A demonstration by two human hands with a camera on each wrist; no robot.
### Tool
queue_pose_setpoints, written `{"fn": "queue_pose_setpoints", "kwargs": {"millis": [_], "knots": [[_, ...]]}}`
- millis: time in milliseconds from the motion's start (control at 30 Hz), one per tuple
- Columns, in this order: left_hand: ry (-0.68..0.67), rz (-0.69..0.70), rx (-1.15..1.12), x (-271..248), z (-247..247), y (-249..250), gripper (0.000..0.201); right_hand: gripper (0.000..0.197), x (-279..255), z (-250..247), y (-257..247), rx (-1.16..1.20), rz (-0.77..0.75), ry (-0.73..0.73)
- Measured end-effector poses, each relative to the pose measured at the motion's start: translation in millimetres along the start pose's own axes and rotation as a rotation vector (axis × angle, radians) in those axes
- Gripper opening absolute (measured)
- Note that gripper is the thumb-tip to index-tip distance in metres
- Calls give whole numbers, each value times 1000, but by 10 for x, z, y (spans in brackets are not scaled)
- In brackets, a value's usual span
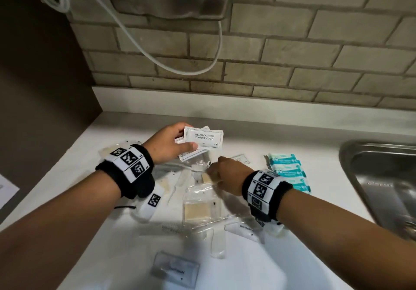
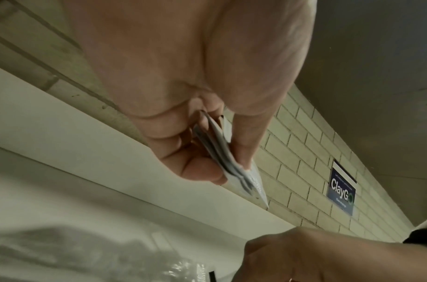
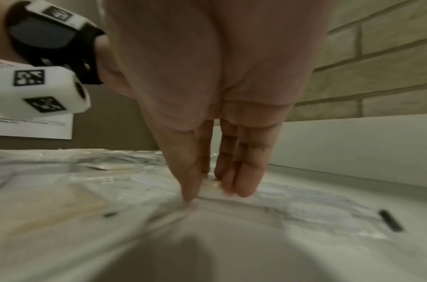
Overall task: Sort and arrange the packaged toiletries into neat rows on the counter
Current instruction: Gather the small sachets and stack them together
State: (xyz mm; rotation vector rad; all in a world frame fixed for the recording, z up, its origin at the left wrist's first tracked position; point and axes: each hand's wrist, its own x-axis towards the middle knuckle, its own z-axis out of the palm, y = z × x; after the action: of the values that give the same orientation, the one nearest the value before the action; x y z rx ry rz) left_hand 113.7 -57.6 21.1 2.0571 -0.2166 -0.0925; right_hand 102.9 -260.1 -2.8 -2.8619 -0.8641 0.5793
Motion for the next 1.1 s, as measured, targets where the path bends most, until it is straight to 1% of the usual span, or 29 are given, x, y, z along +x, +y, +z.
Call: {"fn": "queue_pose_setpoints", "kwargs": {"millis": [67, 167, 233, 267, 333, 400, 467, 533, 600, 633, 667, 733, 833, 900, 967, 1033, 1100], "knots": [[-9, 7, 14, -7, 3, -39, 36, 35, 60, 57, -118, 7, -19, 5], [-12, 6, 10, 5, -22, -74, 35, 19, 183, 123, -296, 6, -38, 0], [-17, 11, 9, 22, -50, -85, 36, 9, 248, 136, -373, 65, -32, 1], [-20, 11, 11, 32, -64, -85, 36, 11, 272, 128, -373, 106, -31, 11], [-25, 6, 13, 61, -85, -94, 36, 7, 263, 60, -295, 201, 1, 14], [-18, -1, 12, 86, -83, -101, 36, 23, 225, -68, -121, 268, 49, 65], [-12, -5, 4, 114, -63, -111, 37, 25, 173, -207, 81, 218, 103, 103], [-14, -1, 7, 139, -33, -114, 36, 34, 166, -266, 297, 95, 163, 75], [-17, 3, 24, 166, -2, -105, 37, 46, 167, -254, 464, 31, 220, -15], [-18, 10, 38, 189, 9, -96, 37, 47, 168, -248, 517, 16, 236, -48], [-21, 18, 51, 204, 21, -86, 37, 44, 180, -233, 556, -5, 225, -60], [-19, 28, 67, 243, 47, -73, 35, 30, 164, -238, 532, -81, 204, -86], [9, 13, 65, 301, 99, -81, 32, 34, 131, -205, 470, -156, 156, -84], [25, 8, 68, 336, 155, -83, 31, 30, 101, -163, 475, -143, 153, -64], [5, 8, 57, 360, 228, -57, 31, 28, 41, -126, 492, -122, 169, -65], [-37, 10, 48, 366, 310, -5, 30, 27, -48, -120, 513, -40, 162, -63], [-79, 4, 52, 365, 394, 40, 29, 23, -154, -168, 509, 69, 139, -2]]}}
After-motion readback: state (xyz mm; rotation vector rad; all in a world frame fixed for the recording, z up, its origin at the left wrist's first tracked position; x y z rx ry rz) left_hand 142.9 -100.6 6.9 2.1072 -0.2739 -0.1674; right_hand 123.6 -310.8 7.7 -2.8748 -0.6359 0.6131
